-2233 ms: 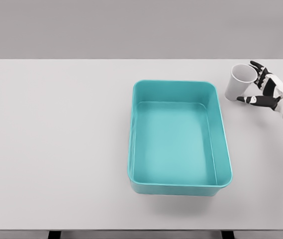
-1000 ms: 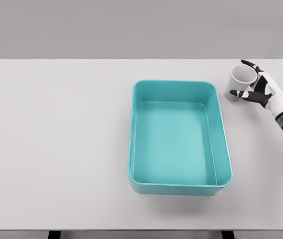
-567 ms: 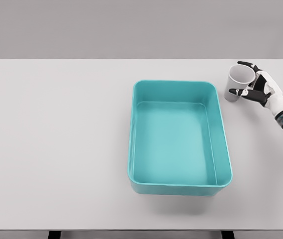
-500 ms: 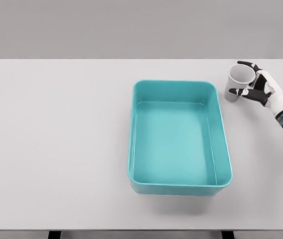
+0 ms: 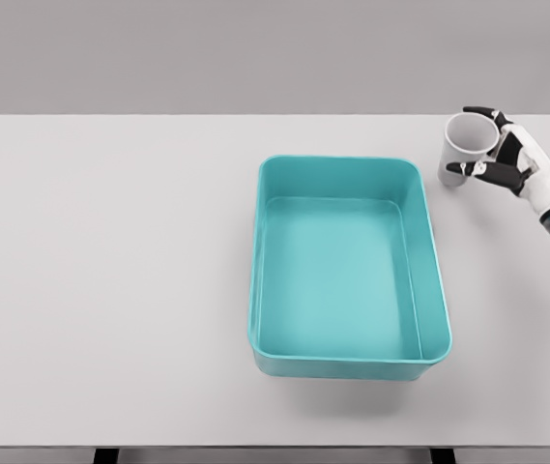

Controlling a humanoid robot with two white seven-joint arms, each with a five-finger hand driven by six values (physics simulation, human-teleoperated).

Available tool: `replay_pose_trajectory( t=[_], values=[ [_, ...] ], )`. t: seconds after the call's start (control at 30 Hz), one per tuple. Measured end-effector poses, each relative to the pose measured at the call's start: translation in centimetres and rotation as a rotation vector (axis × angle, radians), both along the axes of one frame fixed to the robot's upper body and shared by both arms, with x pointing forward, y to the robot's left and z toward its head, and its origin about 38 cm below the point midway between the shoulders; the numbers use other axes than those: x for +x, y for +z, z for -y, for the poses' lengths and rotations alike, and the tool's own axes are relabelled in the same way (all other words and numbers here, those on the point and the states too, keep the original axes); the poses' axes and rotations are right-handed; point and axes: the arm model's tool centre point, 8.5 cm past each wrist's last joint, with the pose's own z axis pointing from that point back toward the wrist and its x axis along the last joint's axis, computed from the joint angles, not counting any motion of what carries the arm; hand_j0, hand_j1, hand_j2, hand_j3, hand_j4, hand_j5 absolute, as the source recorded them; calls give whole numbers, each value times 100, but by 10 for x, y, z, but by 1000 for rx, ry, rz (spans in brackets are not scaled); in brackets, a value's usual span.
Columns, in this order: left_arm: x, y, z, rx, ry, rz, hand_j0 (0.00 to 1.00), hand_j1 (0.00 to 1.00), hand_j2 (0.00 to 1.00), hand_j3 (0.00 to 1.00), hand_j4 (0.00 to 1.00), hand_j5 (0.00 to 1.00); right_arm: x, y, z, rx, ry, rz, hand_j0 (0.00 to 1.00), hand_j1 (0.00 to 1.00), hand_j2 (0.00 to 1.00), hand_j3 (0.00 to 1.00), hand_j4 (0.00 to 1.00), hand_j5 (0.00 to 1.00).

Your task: Put the paper cup into the basket with your right arm

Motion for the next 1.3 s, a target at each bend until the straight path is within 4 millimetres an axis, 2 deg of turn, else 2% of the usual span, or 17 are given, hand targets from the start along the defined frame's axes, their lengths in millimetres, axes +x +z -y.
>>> replay_pose_trajectory(
  t=[0.23,0.53,0.87,1.1,1.27,1.3],
  values=[
    [0,0,0,0,0,0,100,100,100,100,100,100,-5,11,3,-31,14,35,58,58,58,58,58,58],
    [0,0,0,0,0,0,100,100,100,100,100,100,-26,18,3,-87,53,83,57,57,57,57,57,57],
    [0,0,0,0,0,0,100,100,100,100,100,100,-44,41,0,-133,88,164,57,57,57,57,57,57],
    [0,0,0,0,0,0,100,100,100,100,100,100,-58,57,-6,-166,121,221,57,57,57,57,57,57],
    [0,0,0,0,0,0,100,100,100,100,100,100,-62,79,-19,-186,159,291,57,57,57,57,57,57],
    [0,0,0,0,0,0,100,100,100,100,100,100,-65,78,-21,-188,166,294,57,57,57,57,57,57]
  ],
)
